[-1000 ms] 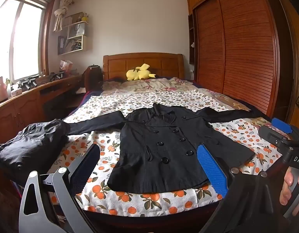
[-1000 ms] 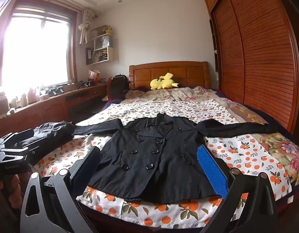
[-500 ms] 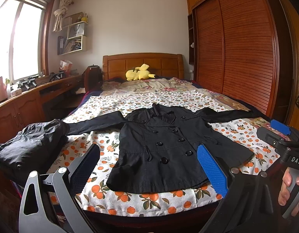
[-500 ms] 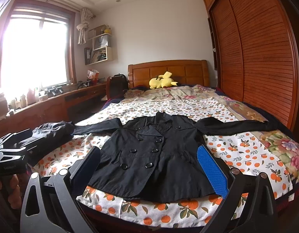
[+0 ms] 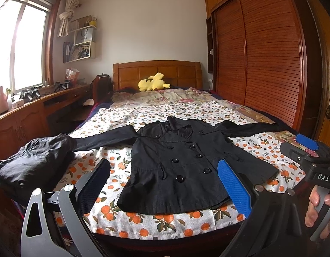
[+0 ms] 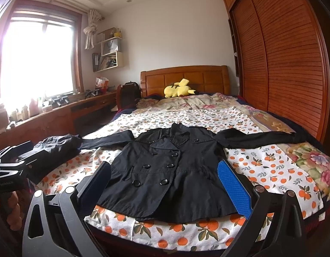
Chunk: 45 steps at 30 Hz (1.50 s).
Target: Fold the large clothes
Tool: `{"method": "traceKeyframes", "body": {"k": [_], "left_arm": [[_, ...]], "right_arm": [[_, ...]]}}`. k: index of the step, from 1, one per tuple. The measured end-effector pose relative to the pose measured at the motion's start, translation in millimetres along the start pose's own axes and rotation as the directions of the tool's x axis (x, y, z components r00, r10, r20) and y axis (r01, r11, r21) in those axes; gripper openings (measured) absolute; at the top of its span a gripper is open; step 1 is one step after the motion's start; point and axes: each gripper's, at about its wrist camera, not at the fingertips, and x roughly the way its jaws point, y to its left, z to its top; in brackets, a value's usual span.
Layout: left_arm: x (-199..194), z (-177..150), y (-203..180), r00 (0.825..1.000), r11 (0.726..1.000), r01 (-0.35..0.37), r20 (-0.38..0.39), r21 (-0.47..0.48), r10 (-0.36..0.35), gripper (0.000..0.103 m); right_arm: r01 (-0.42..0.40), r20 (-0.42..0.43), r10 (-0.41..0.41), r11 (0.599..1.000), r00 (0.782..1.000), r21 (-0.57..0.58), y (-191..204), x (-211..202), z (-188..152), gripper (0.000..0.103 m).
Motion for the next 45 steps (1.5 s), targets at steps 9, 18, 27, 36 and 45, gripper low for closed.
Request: {"method": "traceKeyframes", "body": {"k": [9, 18, 27, 36, 45], "left_arm": [[0.4, 0.1, 0.1, 1.0, 1.0, 0.001, 0.001, -0.001, -0.001, 0.101], [0.3, 0.0, 0.1, 1.0, 1.0, 0.0, 0.001, -0.001, 0.0, 0.101], [-0.3, 0.5, 0.4, 1.0, 1.0, 0.0, 0.004, 0.0, 0.0, 0.101], [-2.4, 1.0, 1.8, 1.0, 1.0, 0.0, 0.011, 0.002, 0.0, 0.101], [-2.5, 1.1, 2.2, 1.0, 1.0, 0.0, 0.01, 0.003, 0.0, 0.101]], "right_arm": [[0.002, 0.001, -0.002, 1.0, 1.0, -0.002, -0.7, -0.1, 0.5, 0.096], [0.002, 0.002, -0.002, 1.0, 1.0, -0.001, -1.3, 0.1, 1.0, 0.096], [0.003, 0.003, -0.003, 1.0, 1.0, -0.002, -1.0, -0.5, 1.0, 0.096], [0.001, 0.004, -0.001, 1.0, 1.0, -0.002, -1.1, -1.0, 2.1, 0.096], [0.001, 0.004, -0.001, 1.0, 1.0, -0.002, -0.6, -1.1, 1.0, 0.096]]}}
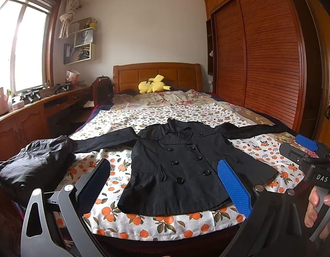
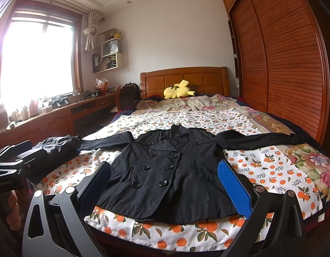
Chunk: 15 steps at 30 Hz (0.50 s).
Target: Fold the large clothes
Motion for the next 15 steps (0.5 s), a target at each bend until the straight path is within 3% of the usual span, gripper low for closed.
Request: {"method": "traceKeyframes", "body": {"k": [15], "left_arm": [[33, -15, 12, 0.997, 0.999, -0.034, -0.073, -0.021, 0.032, 0.101]], "right_arm": [[-0.017, -0.029, 0.016, 1.0, 0.999, -0.016, 3, 25, -6, 0.096]]}}
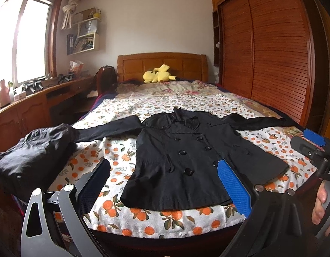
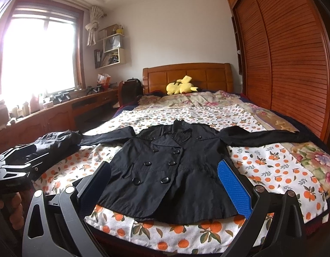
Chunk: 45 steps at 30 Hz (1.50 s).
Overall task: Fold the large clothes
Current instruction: 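Move the left tool toward the coat sleeve beside the folded garment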
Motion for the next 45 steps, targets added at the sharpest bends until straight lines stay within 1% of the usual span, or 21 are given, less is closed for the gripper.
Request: {"method": "traceKeyframes", "body": {"k": [7, 12, 14, 17, 21, 29, 35, 40, 45], "left_arm": [[25, -10, 13, 0.999, 1.0, -0.02, -0.031, -0.014, 0.02, 0.101], [46, -17, 24, 0.998, 0.999, -0.032, -0.061, -0.021, 0.031, 0.101], [56, -20, 30, 0.996, 0.999, -0.037, -0.08, -0.027, 0.035, 0.101], [70, -25, 39, 0.994, 0.998, -0.044, -0.104, -0.039, 0.04, 0.101], [87, -30, 51, 0.991, 0.997, -0.066, -0.119, -0.043, 0.061, 0.101], [126, -38, 77, 0.982, 0.995, -0.102, -0.163, -0.024, 0.096, 0.101], [156, -32, 97, 0.976, 0.993, -0.12, -0.184, -0.012, 0.116, 0.101], [174, -21, 109, 0.977, 0.994, -0.107, -0.184, -0.011, 0.103, 0.101], [197, -8, 122, 0.976, 0.995, -0.096, -0.201, -0.024, 0.089, 0.101]], "right_arm": [[-0.011, -0.03, 0.01, 1.0, 1.0, -0.025, 8, 24, -6, 0.096], [-0.035, -0.044, 0.033, 0.999, 0.998, -0.032, 12, 45, -8, 0.096], [-0.052, -0.05, 0.05, 0.998, 0.998, -0.035, 14, 55, -8, 0.096], [-0.058, -0.056, 0.054, 0.997, 0.997, -0.059, 20, 74, -8, 0.096], [-0.075, -0.064, 0.07, 0.994, 0.995, -0.08, 25, 97, -7, 0.096], [-0.139, -0.074, 0.132, 0.985, 0.988, -0.1, 38, 153, 0, 0.096], [-0.177, -0.091, 0.166, 0.976, 0.982, -0.128, 49, 203, 11, 0.096], [-0.18, -0.107, 0.167, 0.974, 0.98, -0.136, 56, 245, 19, 0.096], [-0.19, -0.144, 0.168, 0.969, 0.975, -0.159, 64, 285, 14, 0.096]]}}
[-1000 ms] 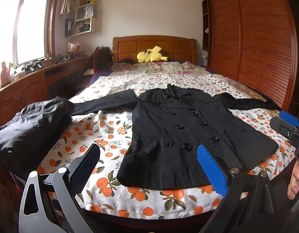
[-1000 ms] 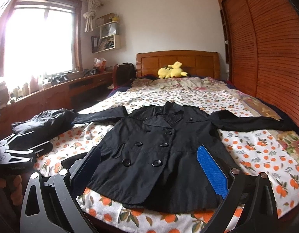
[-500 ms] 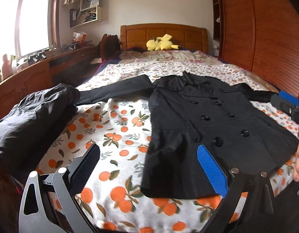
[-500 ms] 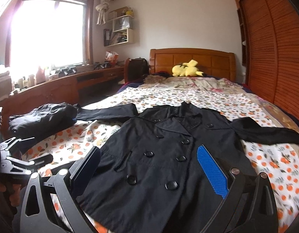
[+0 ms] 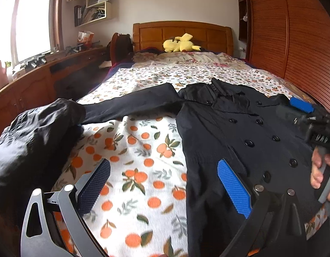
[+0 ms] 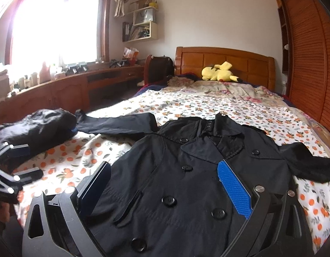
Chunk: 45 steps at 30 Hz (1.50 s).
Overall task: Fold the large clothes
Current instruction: 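Move the left tool toward the coat sleeve beside the folded garment, then grasp the black coat sleeve cuff with the left gripper and lift it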
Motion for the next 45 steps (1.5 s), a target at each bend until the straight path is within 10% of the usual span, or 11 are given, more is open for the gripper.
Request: {"method": "traceKeyframes", "body": {"k": [15, 45], "left_arm": [[94, 50, 31, 0.997, 0.998, 0.031, -0.074, -0.06, -0.036, 0.101], [273, 106, 123, 0.956, 0.953, -0.169, -0.275, -0.252, 0.097, 0.088]], "right_arm": [[-0.072, -0.102, 0.077, 0.996, 0.992, 0.051, -12, 46, -29, 0.096], [-0.065, -0.11, 0.067, 0.998, 0.992, 0.025, -10, 44, -28, 0.096]]}}
